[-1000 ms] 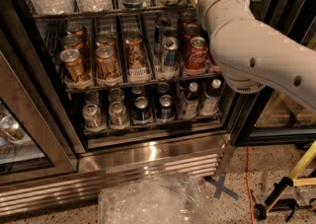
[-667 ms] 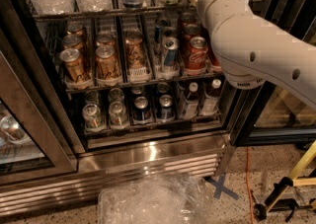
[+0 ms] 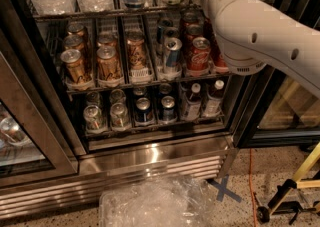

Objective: Pick green can from top shelf of fridge

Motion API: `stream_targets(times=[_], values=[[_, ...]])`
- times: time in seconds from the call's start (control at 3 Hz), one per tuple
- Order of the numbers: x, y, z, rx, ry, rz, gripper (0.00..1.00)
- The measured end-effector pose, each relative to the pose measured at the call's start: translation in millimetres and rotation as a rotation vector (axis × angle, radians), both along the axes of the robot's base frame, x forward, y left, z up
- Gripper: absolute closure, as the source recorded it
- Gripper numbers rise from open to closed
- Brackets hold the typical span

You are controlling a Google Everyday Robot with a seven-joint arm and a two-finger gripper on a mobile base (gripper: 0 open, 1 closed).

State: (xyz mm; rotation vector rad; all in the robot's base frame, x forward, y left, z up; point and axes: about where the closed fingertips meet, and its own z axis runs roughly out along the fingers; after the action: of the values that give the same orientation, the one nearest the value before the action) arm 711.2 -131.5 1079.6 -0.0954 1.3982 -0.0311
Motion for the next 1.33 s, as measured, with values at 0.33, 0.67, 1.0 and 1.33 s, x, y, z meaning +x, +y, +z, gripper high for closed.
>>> stream_targets(times=[0.33,0.67,1.0,1.33], values=[[3,0,-3,0.005,0.009,-0.003,0.53],[3,0,-3,0.005,0.009,-0.003,0.76],[0,0,3,0.005,-0.002,0.003,0.98],[-8,-1,21,0.016,-0.053,0.035,1.00]])
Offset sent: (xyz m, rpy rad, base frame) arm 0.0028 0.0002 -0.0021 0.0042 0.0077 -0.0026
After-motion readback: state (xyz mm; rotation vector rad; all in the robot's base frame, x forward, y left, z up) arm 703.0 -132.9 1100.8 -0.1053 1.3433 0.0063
